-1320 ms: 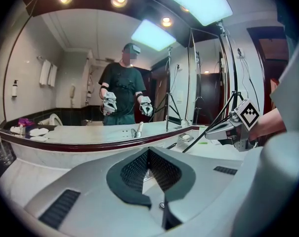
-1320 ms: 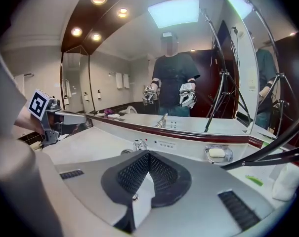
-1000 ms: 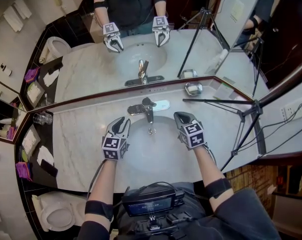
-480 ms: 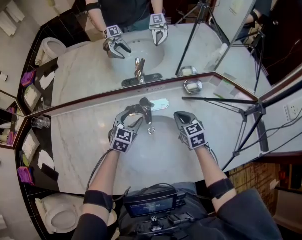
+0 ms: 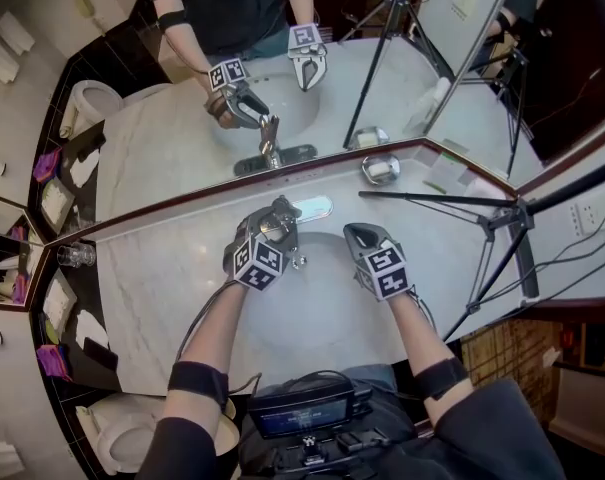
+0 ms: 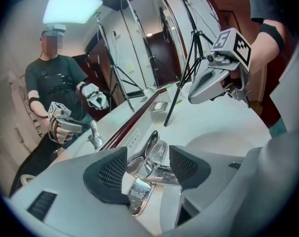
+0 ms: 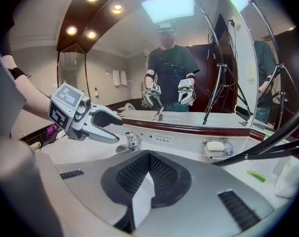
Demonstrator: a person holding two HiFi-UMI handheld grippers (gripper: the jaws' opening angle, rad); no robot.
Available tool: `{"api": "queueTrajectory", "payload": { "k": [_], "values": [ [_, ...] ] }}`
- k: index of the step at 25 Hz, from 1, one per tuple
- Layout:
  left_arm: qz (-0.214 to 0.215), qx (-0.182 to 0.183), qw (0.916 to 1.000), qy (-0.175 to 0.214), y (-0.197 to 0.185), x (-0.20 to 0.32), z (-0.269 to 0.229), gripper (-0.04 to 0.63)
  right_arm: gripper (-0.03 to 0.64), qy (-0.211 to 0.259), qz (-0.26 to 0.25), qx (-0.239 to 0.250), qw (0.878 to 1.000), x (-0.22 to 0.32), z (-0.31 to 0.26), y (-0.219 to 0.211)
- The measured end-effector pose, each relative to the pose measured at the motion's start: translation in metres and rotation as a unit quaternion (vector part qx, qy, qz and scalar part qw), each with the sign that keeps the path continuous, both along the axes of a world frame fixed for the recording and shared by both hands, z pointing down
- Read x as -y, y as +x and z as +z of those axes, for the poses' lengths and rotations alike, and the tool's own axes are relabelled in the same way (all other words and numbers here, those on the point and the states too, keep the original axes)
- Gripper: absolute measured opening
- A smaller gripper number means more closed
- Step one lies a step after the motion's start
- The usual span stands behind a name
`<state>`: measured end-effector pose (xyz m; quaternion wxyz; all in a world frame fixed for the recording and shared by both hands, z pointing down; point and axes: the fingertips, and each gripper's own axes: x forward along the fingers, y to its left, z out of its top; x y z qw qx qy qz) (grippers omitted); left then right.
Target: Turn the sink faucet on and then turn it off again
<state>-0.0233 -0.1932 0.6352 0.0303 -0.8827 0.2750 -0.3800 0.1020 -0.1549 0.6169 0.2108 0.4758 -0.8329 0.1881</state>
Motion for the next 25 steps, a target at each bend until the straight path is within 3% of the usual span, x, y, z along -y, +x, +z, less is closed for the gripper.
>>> {"api": "queueTrajectory", "payload": {
  "k": [10,25],
  "values": [
    [0.047,0.057,0.9972,0.012,0.025,0.004,0.028,0.235,0.018,-0.012,0.012,0.003,1.0,-0.002,0.007,0.01],
    [0.049,0.081,0.9951,0.029,0.03,0.004,0.039,0.176,0.018,-0.019,0.01,0.008,1.0,-0.002,0.013,0.004]
  ]
}}
